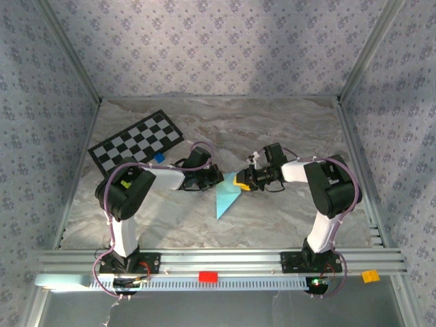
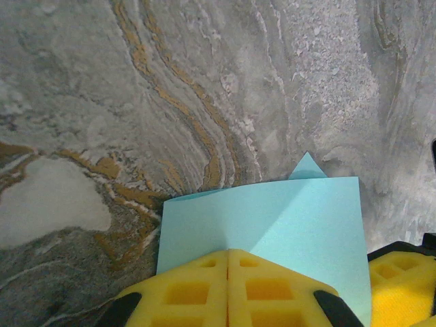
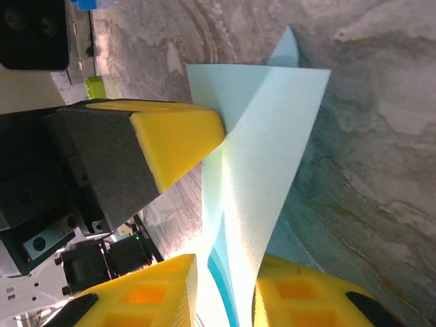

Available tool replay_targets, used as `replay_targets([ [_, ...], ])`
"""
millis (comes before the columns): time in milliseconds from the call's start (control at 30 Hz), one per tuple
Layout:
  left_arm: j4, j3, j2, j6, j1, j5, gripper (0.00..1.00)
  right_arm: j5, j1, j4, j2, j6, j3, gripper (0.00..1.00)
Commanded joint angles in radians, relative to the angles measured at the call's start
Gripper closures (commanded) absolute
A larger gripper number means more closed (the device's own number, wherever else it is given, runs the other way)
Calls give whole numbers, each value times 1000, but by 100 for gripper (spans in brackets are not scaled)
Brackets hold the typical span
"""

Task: Fold a paper plane with a square sheet of paper (pick it up from the middle)
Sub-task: Fold the wing for the fifth time at the center of the table.

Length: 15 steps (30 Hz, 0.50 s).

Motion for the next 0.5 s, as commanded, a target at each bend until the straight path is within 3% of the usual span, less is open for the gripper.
replay_targets([
  [0,-96,-2,1,21,-9,-3,93,-21,-9,-40,26,-48,24,75],
  [467,-98,-2,-17,24,-9,-8,91,12,-12,-76,37,-67,30,87],
])
